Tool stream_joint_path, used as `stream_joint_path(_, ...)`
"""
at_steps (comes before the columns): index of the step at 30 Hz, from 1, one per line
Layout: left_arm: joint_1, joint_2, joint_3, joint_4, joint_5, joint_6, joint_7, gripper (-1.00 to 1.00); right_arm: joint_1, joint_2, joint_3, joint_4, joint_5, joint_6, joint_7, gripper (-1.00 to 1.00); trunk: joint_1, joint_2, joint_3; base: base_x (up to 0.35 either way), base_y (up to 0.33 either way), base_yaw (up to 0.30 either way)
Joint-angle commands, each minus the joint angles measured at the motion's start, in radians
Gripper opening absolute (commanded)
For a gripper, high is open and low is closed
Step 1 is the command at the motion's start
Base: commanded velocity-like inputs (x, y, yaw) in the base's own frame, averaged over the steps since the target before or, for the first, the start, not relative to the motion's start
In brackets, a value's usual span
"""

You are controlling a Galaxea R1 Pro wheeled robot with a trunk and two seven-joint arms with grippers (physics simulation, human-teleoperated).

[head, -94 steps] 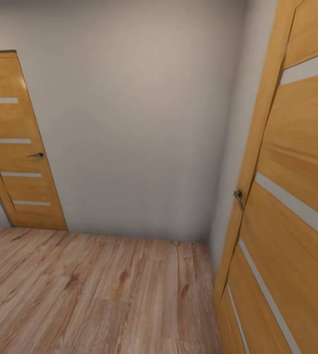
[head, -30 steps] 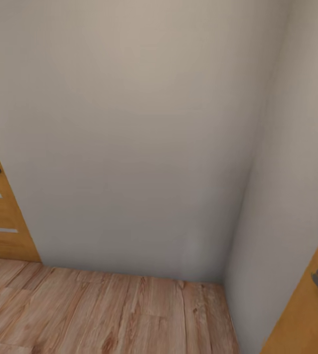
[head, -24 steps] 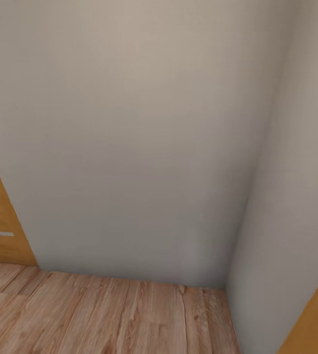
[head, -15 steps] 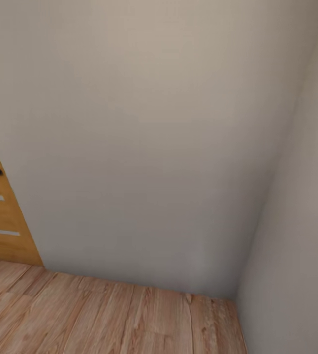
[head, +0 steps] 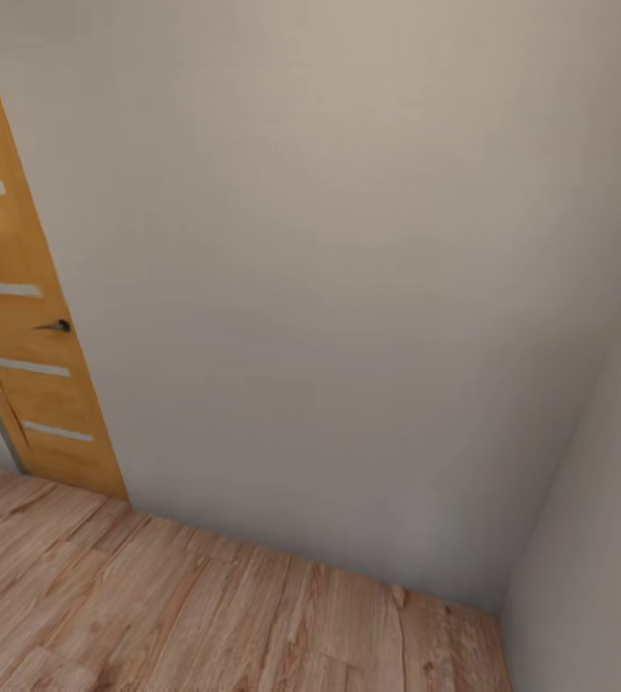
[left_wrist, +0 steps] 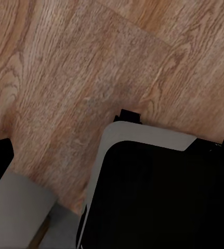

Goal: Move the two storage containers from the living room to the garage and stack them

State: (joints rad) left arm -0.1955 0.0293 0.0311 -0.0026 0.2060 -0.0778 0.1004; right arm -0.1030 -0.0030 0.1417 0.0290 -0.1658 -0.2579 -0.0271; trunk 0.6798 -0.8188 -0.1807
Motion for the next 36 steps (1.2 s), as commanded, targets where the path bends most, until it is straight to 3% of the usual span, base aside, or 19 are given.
stream_joint_path(1,-0.001,0.0,0.003,0.001,0.004,-0.004,0.001,1.0,-0.001,0.0,0.009,0.003,-0.009,-0.006,-0.001,1.0,0.0,-0.001,-0.001,0.001,0.0,0.267)
stream_joint_path(11,-0.001,0.001,0.003,0.001,0.005,-0.004,0.001,1.0,-0.001,0.0,0.009,0.003,-0.009,-0.006,-0.001,1.0,0.0,-0.001,0.003,0.034,0.0,0.267)
stream_joint_path(36,-0.001,0.001,0.003,0.001,0.006,-0.004,0.001,1.0,-0.001,0.0,0.009,0.003,-0.009,-0.006,-0.001,1.0,0.0,-0.001,0.004,0.24,0.0,0.267)
